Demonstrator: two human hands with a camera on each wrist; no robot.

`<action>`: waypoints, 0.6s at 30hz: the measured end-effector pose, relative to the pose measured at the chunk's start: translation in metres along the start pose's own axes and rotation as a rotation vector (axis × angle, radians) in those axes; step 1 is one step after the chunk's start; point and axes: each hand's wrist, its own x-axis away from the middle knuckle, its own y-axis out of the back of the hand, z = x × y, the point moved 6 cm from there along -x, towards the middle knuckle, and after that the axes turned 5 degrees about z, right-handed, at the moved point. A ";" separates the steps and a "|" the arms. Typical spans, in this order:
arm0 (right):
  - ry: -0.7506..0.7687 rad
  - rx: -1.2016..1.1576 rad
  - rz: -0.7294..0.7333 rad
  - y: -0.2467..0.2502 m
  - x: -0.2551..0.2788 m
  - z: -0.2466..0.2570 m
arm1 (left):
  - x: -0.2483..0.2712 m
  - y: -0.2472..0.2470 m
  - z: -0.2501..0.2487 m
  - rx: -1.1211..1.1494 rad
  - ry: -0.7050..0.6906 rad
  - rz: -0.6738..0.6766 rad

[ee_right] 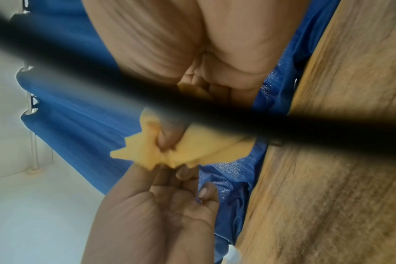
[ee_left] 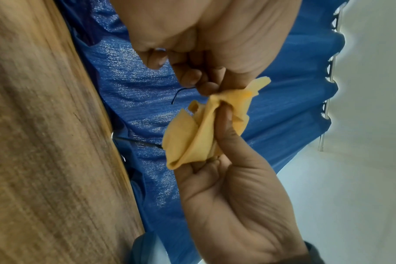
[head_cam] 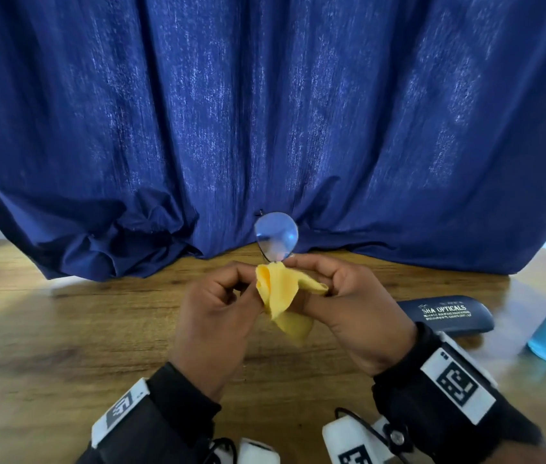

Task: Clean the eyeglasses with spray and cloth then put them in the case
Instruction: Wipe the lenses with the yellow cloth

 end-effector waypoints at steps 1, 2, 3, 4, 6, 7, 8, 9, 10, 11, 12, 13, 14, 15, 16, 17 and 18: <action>0.005 -0.008 -0.018 0.001 0.000 0.001 | -0.001 0.001 0.002 0.014 0.003 -0.004; 0.004 -0.026 -0.034 0.002 -0.001 0.001 | -0.002 0.003 0.005 0.018 0.005 -0.005; 0.001 -0.050 -0.054 0.003 -0.001 0.001 | -0.002 0.002 0.005 0.017 0.010 -0.003; -0.005 -0.071 -0.076 0.004 -0.001 0.001 | -0.002 0.001 0.005 0.013 0.015 0.002; -0.010 -0.093 -0.099 0.005 -0.001 0.002 | -0.001 -0.001 0.003 0.010 0.023 0.000; -0.009 -0.101 -0.093 0.005 -0.001 0.002 | 0.000 -0.001 0.002 0.008 0.025 -0.008; -0.008 -0.110 -0.077 0.004 -0.001 0.002 | 0.000 -0.001 0.001 0.003 0.023 -0.019; -0.006 -0.118 -0.057 0.004 -0.001 0.003 | 0.000 0.001 0.001 -0.003 0.019 -0.031; -0.007 -0.122 -0.038 0.003 -0.001 0.002 | 0.000 0.002 0.001 -0.012 0.018 -0.041; -0.010 -0.123 -0.022 0.003 -0.001 0.002 | 0.000 0.003 0.002 -0.020 0.022 -0.049; -0.012 -0.122 -0.009 0.002 -0.001 0.002 | 0.000 0.003 0.004 -0.027 0.028 -0.050; -0.012 -0.118 0.000 0.002 -0.001 0.001 | 0.001 0.002 0.006 -0.035 0.035 -0.040; -0.009 -0.113 0.006 0.001 0.000 0.001 | 0.001 0.000 0.006 -0.045 0.046 -0.021; -0.008 -0.112 0.005 0.001 0.000 0.000 | 0.001 -0.002 0.007 -0.053 0.061 0.010; -0.010 -0.115 -0.002 0.002 0.000 0.000 | 0.001 -0.003 0.008 -0.047 0.081 0.035; -0.011 -0.118 -0.010 0.003 0.000 -0.001 | 0.000 -0.004 0.010 -0.024 0.103 0.049; -0.012 -0.115 -0.018 0.004 0.000 -0.001 | -0.001 -0.004 0.011 0.008 0.122 0.055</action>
